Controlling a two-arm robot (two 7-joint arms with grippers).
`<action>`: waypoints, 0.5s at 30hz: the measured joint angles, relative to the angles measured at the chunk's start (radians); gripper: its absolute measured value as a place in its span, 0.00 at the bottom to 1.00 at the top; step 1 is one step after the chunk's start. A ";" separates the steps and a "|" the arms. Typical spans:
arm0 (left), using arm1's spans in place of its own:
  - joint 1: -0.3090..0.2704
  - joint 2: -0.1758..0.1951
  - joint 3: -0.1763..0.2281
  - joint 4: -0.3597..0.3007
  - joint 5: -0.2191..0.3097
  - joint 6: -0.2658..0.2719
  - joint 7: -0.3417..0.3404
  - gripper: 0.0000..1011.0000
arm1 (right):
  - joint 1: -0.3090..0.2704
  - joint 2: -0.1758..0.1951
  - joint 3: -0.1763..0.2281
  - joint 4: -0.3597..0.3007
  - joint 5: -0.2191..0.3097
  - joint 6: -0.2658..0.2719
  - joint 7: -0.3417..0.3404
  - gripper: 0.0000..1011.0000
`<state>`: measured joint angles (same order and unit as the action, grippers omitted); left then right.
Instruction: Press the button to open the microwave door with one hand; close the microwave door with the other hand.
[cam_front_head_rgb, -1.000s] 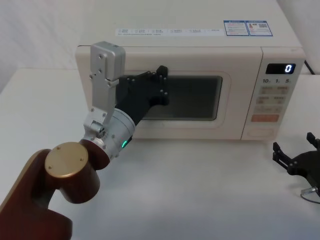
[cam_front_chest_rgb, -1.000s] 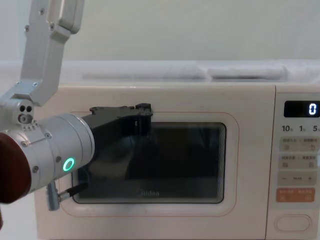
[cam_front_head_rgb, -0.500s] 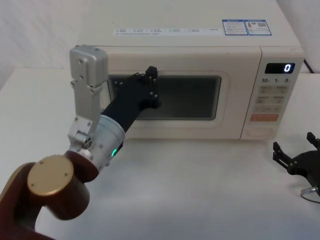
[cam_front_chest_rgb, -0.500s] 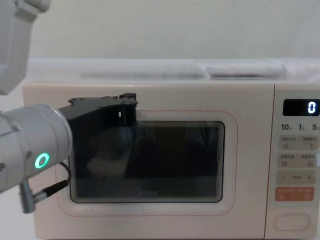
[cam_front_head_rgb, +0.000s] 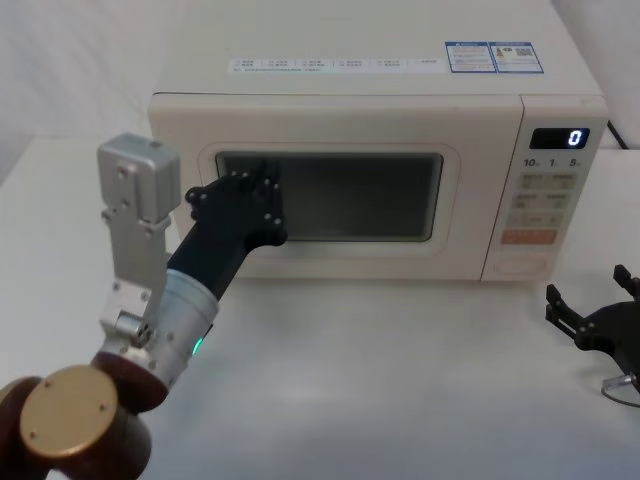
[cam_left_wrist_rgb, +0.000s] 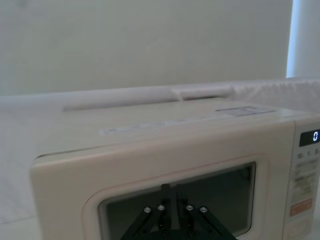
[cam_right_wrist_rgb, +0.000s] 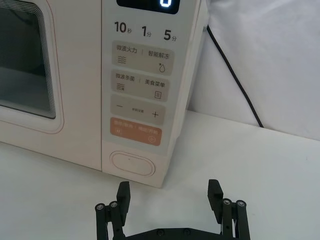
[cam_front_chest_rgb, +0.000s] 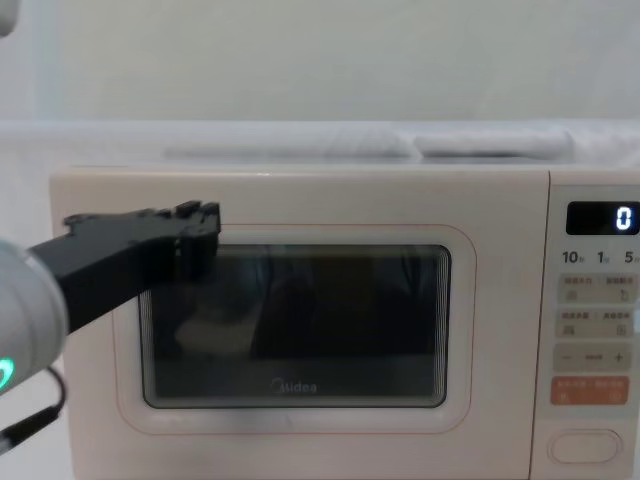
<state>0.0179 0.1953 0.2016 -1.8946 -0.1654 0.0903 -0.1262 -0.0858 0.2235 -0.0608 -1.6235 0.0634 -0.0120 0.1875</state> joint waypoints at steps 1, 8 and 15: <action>0.008 0.001 -0.004 -0.003 0.002 -0.004 0.001 0.12 | 0.000 0.000 0.000 0.000 0.000 0.000 0.000 0.99; 0.066 0.004 -0.049 -0.015 0.008 -0.022 0.002 0.30 | 0.000 0.000 0.000 0.000 0.000 0.000 0.000 0.99; 0.122 0.015 -0.105 -0.020 0.010 -0.037 0.002 0.52 | 0.000 0.000 0.000 0.000 0.000 0.000 0.000 0.99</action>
<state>0.1400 0.2102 0.0968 -1.9144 -0.1555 0.0531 -0.1241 -0.0857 0.2235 -0.0607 -1.6235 0.0634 -0.0120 0.1875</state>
